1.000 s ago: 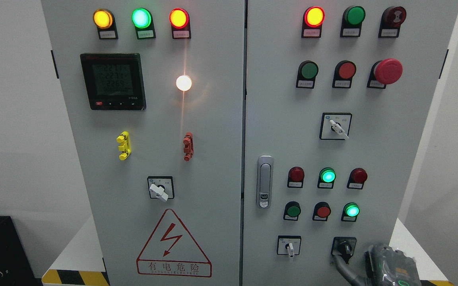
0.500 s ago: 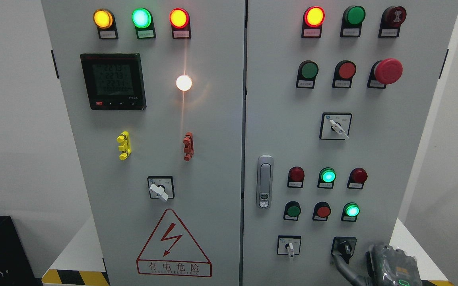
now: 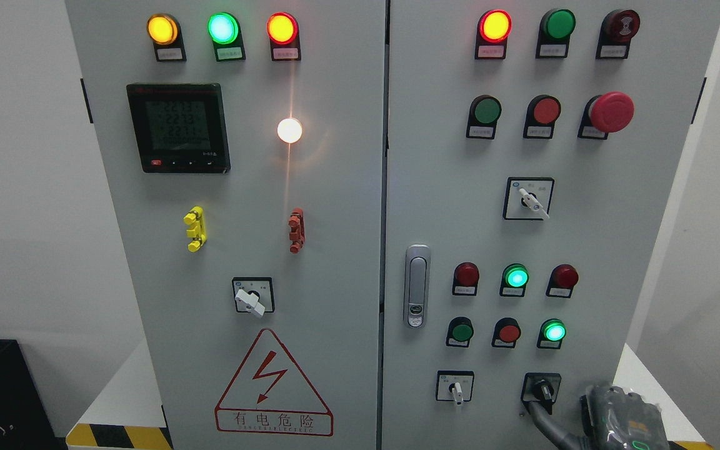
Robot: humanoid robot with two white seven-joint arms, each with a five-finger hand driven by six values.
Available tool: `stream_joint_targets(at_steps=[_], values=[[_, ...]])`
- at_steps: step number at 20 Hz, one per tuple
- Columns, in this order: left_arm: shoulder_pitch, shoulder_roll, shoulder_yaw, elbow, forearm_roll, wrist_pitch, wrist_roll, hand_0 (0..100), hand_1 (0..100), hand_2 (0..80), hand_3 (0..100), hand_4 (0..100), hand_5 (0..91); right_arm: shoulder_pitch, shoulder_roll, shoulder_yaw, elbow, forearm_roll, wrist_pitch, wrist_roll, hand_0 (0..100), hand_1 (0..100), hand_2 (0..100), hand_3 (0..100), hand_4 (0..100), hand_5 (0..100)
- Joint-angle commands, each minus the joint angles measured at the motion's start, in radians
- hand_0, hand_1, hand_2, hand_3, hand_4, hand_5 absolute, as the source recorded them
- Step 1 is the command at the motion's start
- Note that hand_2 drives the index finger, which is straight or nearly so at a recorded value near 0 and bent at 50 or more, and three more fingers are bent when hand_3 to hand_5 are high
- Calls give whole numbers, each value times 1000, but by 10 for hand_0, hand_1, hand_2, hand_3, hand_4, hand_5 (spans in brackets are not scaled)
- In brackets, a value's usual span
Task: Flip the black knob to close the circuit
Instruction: 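Grip the black knob with the right hand and twist it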
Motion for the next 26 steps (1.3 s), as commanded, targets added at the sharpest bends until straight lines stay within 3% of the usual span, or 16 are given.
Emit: stream_joint_targets(at_steps=[1, 26], values=[[0, 0, -1, -1, 0, -1, -1, 120, 556, 0, 0, 0, 0, 2, -1, -26, -1, 0, 0, -2, 0, 0, 940, 1000, 970, 951], [0, 0, 0, 1, 0, -1, -1, 120, 556, 0, 0, 0, 0, -3, -7, -43, -3, 0, -3, 1, 0, 0, 936, 1000, 968, 950]])
